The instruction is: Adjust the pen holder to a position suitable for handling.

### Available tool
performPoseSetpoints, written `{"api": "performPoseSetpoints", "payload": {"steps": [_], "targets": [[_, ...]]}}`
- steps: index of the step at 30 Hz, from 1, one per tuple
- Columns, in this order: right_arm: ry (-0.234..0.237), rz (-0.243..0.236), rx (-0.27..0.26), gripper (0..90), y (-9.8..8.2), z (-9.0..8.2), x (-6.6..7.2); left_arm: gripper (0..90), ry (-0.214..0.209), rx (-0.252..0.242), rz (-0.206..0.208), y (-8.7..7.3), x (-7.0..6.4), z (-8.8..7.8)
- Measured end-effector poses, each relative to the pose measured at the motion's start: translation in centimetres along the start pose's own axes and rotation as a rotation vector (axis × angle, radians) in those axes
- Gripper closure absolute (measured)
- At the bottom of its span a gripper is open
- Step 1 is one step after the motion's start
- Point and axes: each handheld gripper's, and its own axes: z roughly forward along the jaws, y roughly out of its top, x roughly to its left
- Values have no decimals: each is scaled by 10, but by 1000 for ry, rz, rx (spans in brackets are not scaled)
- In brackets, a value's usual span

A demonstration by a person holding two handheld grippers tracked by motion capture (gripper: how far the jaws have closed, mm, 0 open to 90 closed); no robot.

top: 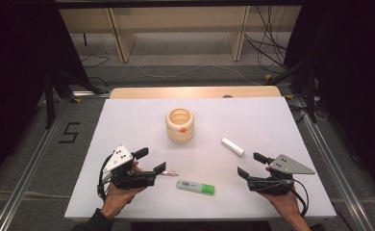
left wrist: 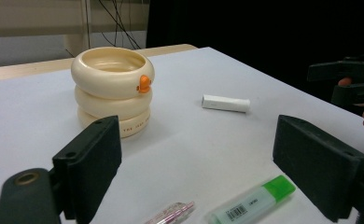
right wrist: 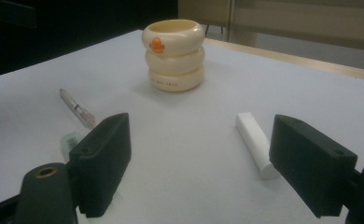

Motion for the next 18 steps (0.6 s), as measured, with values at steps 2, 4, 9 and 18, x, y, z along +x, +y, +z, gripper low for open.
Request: {"api": "performPoseSetpoints", "payload": {"steps": [2, 4, 9, 18], "targets": [[-1, -1, -1, 218, 0, 0, 0, 152, 2, 1, -1, 0, 0, 0], [-3, 2, 0, 220, 0, 0, 1, 152, 6, 2, -3, 0, 0, 1], [-9, -2, -7, 220, 1, 0, 1, 152, 20, 2, -7, 0, 1, 2], [-18, -2, -15, 221, 1, -1, 1, 152, 44, 6, -18, 3, 5, 5]]}}
